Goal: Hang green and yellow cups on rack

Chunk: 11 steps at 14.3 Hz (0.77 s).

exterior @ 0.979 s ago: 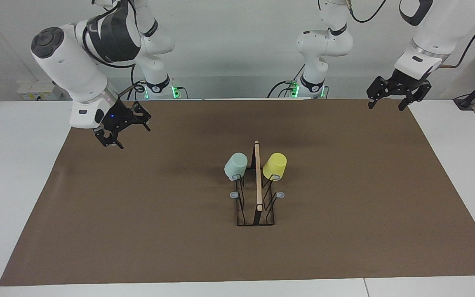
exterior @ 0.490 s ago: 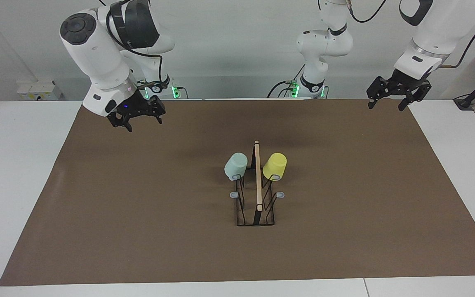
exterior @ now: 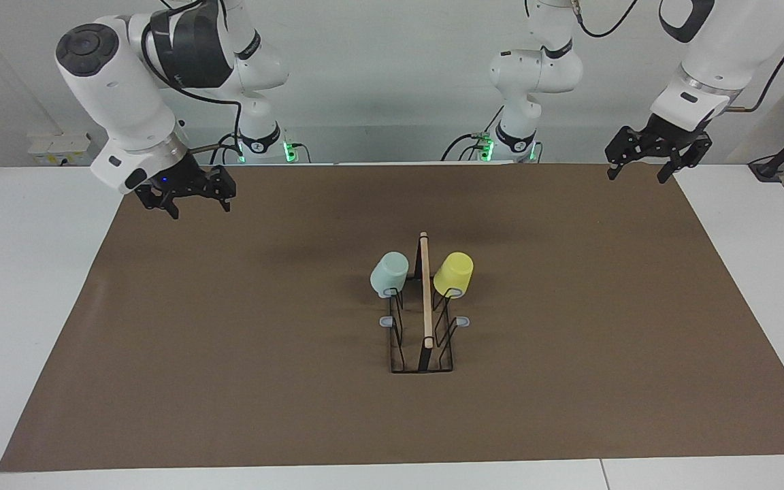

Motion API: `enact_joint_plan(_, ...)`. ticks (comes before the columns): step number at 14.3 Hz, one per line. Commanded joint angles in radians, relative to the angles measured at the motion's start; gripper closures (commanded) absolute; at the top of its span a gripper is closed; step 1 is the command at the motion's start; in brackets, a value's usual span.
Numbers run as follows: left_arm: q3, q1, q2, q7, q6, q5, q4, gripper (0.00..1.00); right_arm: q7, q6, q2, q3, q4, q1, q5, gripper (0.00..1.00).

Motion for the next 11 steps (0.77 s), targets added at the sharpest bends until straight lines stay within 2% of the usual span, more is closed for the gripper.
enact_joint_plan(1, 0.011, -0.017, -0.013, -0.016, -0.006, 0.017, -0.014, 0.00, 0.101, 0.034, -0.022, 0.009, -0.018, 0.000, -0.050, 0.00)
enact_joint_plan(5, 0.011, -0.019, -0.013, -0.016, -0.006, 0.017, -0.014, 0.00, 0.226, 0.032, -0.035, 0.020, -0.003, 0.002, -0.048, 0.00)
enact_joint_plan(8, 0.011, -0.019, -0.013, -0.016, -0.006, 0.017, -0.012, 0.00, 0.380, 0.047, -0.037, 0.110, -0.003, -0.026, -0.033, 0.00)
enact_joint_plan(11, 0.011, -0.019, -0.013, -0.016, -0.006, 0.017, -0.012, 0.00, 0.390, 0.075, -0.034, 0.152, 0.000, -0.052, -0.034, 0.00)
